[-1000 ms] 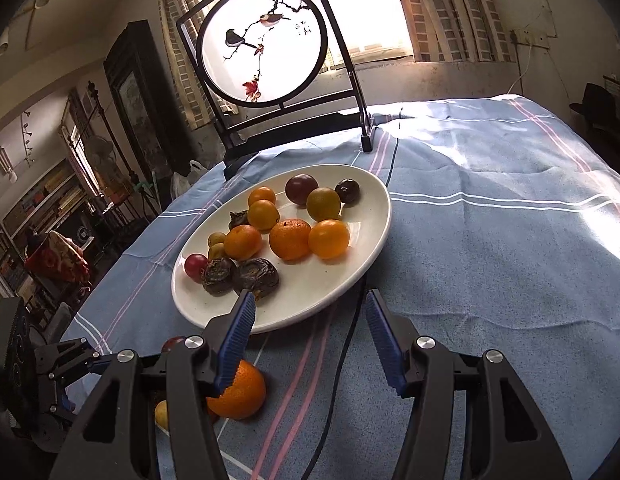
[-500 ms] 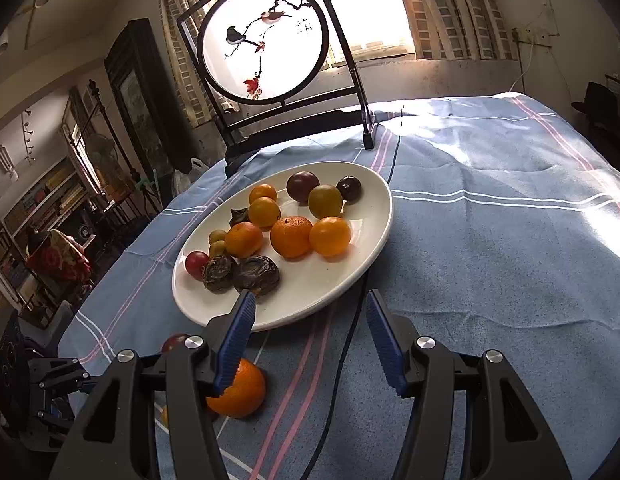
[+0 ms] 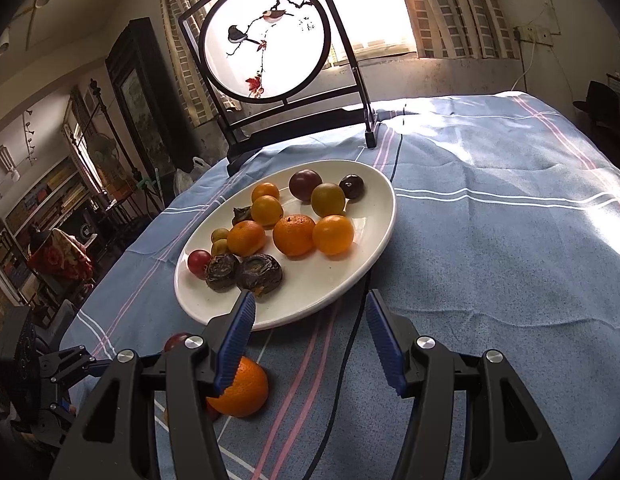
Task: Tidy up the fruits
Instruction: 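Grasp a brown date with the left tool while the right tool grasps an orange, then place the date and orange on the plate, opening both tools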
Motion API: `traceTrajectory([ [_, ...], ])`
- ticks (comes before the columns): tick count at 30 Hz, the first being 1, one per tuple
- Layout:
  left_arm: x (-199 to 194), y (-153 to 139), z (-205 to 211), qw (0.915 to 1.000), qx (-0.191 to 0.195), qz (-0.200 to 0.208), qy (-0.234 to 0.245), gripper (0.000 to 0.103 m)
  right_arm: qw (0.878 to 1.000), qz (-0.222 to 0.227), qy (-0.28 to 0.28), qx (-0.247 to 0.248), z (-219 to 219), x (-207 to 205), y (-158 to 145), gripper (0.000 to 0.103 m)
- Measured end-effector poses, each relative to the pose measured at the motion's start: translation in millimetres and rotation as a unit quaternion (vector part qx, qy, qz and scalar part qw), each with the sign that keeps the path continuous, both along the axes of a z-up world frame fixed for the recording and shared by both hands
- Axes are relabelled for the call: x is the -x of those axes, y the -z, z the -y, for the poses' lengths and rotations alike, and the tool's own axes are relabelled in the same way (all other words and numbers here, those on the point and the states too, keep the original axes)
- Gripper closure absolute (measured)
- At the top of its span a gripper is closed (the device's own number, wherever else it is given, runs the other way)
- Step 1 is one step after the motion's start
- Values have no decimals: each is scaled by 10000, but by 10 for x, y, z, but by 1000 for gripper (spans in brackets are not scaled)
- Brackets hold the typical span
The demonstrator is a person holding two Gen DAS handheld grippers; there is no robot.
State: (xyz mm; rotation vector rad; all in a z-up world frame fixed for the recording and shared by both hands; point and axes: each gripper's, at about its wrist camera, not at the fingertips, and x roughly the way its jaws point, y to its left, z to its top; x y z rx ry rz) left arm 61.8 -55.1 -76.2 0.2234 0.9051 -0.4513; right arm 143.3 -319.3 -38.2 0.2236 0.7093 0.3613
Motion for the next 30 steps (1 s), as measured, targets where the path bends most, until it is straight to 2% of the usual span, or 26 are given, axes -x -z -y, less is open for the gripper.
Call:
traceTrajectory([
  [1,-10,-2,-5,10000,22,36,-15,39,10000,0,-20,3,-5,2,2,45],
  [3,-23,-13,5,10000,41,91,5,63,9999,-12,-86,50,-32,4,9,45],
  [5,-9,-39,3,9999,110,102,48,63,9996,-30,-250,128,-92,11,15,45],
  [8,62,-122,-58,9995,228,212,35,63,9961,-141,-852,154,-240,59,35,45],
  [12,112,-254,-259,9984,478,263,-167,63,9890,-249,-1409,388,-464,145,66,45],
  [20,153,-309,-418,9975,578,285,-304,63,9845,-984,-1360,503,-573,61,250,45],
  [22,129,-299,-430,9971,628,266,-336,63,9824,-1137,-1459,276,-565,45,285,58],
  [26,95,-312,-438,9965,710,255,-348,63,9845,-1090,-1377,-8,-489,123,237,59],
  [30,51,-436,-402,9957,802,386,-273,63,9901,-681,-1186,-319,-284,218,-20,59],
])
